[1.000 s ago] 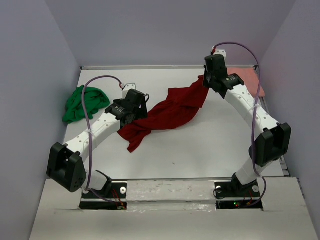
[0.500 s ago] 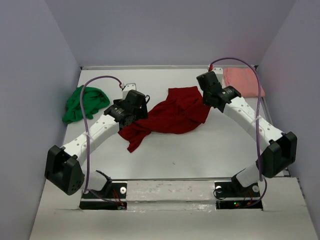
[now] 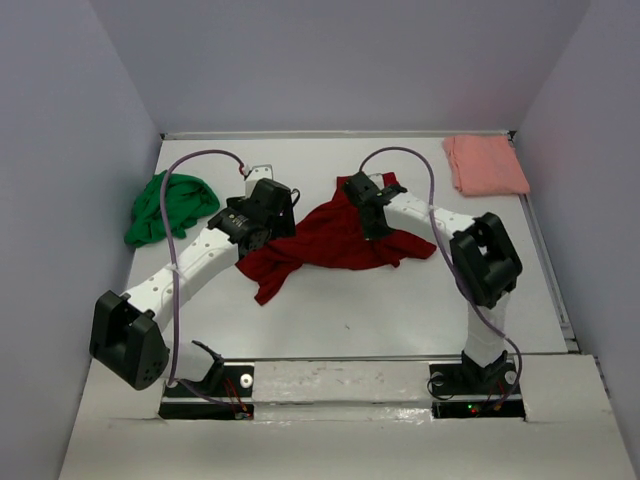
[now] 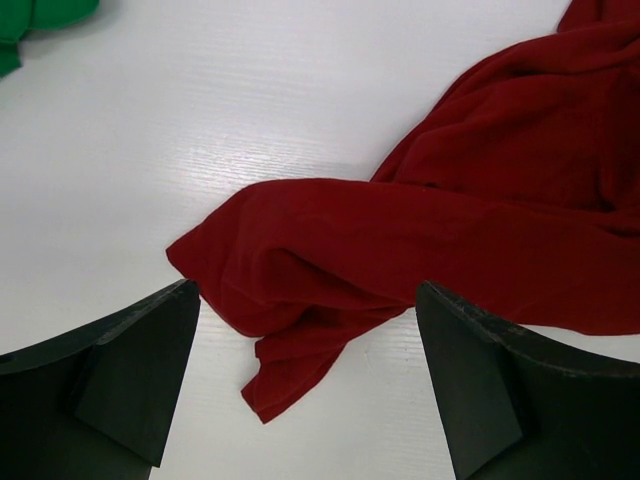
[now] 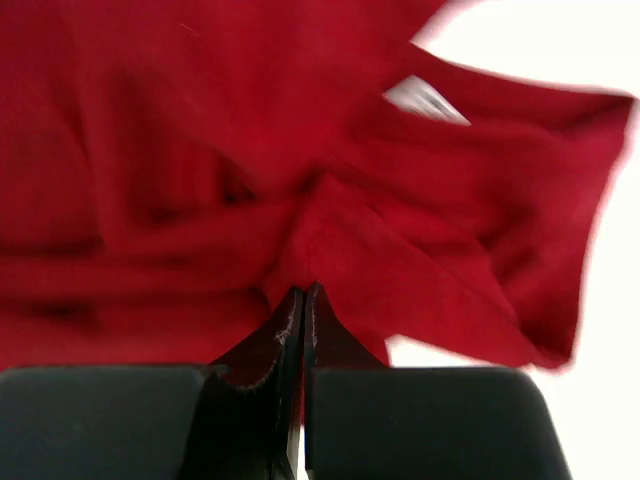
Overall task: Fold and stack the t-shirts
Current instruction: Flatten the tshirt out
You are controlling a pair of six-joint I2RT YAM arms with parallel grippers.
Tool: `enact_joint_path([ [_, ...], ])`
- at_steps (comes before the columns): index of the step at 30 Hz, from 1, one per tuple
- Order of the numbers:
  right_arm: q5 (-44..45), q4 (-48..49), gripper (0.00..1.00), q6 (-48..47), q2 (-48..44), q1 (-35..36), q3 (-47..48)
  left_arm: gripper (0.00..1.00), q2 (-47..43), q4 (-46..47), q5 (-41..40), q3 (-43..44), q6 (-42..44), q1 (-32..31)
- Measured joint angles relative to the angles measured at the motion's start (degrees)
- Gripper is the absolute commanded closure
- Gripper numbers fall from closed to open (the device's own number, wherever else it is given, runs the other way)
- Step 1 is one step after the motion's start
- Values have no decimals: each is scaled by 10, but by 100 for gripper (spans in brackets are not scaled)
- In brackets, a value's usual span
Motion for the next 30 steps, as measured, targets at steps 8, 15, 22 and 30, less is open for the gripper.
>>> enact_joint_path([
  [8, -17, 2, 100, -30, 96, 0, 98, 1, 0, -4, -13, 12, 14, 0],
  [15, -14, 10, 57, -46, 97, 0, 108, 1, 12, -2, -12, 14, 20, 0],
  [22, 17, 11, 50, -49, 52, 0, 84, 1, 31, 4, 2, 15, 20, 0],
  [30, 29, 18, 57, -59, 33, -17, 83, 1, 40, 6, 7, 21, 25, 0],
])
